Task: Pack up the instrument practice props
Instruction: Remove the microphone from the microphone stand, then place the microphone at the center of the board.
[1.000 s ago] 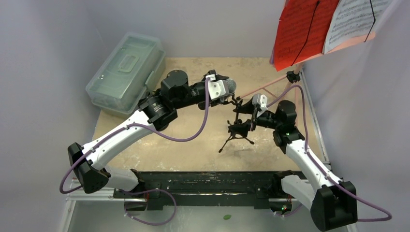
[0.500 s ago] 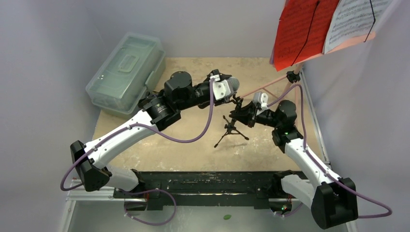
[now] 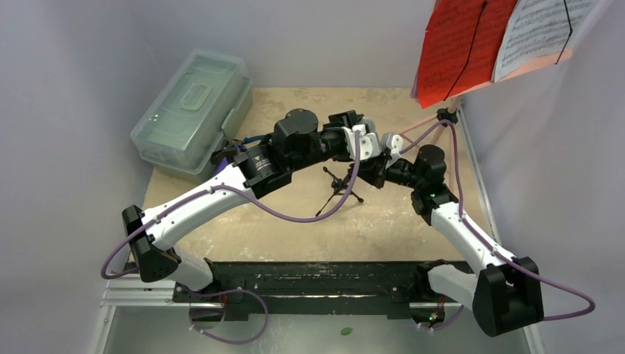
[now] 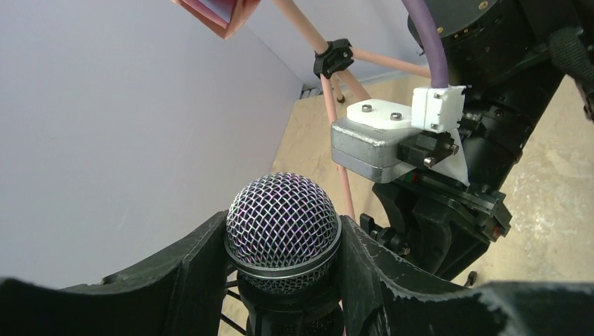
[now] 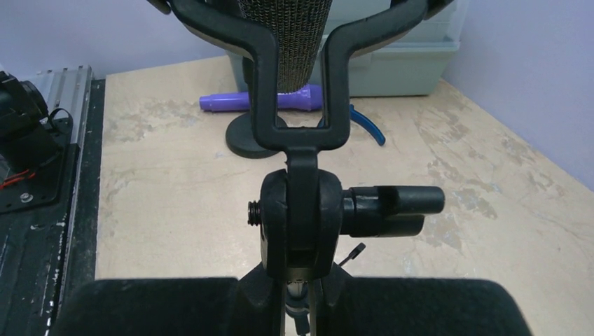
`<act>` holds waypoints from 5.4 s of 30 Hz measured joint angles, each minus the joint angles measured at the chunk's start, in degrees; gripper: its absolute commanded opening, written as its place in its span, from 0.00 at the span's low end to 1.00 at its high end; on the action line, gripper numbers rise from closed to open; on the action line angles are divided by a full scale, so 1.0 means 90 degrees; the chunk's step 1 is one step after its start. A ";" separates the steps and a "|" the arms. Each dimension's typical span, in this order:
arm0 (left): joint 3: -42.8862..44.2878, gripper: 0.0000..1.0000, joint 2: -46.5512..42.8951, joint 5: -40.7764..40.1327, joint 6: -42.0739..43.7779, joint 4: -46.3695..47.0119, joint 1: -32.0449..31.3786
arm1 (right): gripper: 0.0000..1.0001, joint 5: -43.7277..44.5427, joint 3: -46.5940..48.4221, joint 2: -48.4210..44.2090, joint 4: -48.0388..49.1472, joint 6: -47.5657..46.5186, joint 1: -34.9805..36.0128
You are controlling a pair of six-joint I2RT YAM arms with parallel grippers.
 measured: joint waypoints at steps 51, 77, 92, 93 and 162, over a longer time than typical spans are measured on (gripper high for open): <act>0.1814 0.03 0.0755 -0.1632 -0.1464 -0.2329 -0.0170 | 0.00 0.0619 0.0544 0.0155 -0.1263 -0.0561 0.0510; 0.1124 0.00 0.0323 -0.1661 0.0248 -0.0097 -0.1219 | 0.00 0.0583 0.0580 0.0153 -0.1496 -0.0976 0.0804; 0.2637 0.00 0.1416 -0.0005 -0.0376 0.0765 -0.1260 | 0.00 0.0525 0.0600 0.0214 -0.1421 -0.0928 0.0826; 0.2686 0.00 0.1447 0.0051 -0.0469 0.0925 -0.1314 | 0.00 0.0554 0.0612 0.0236 -0.1389 -0.0916 0.0838; -0.5770 0.00 -0.4391 -0.4653 -0.4065 -0.0651 -0.0199 | 0.80 0.0206 0.0622 -0.0007 -0.2856 -0.1778 0.0646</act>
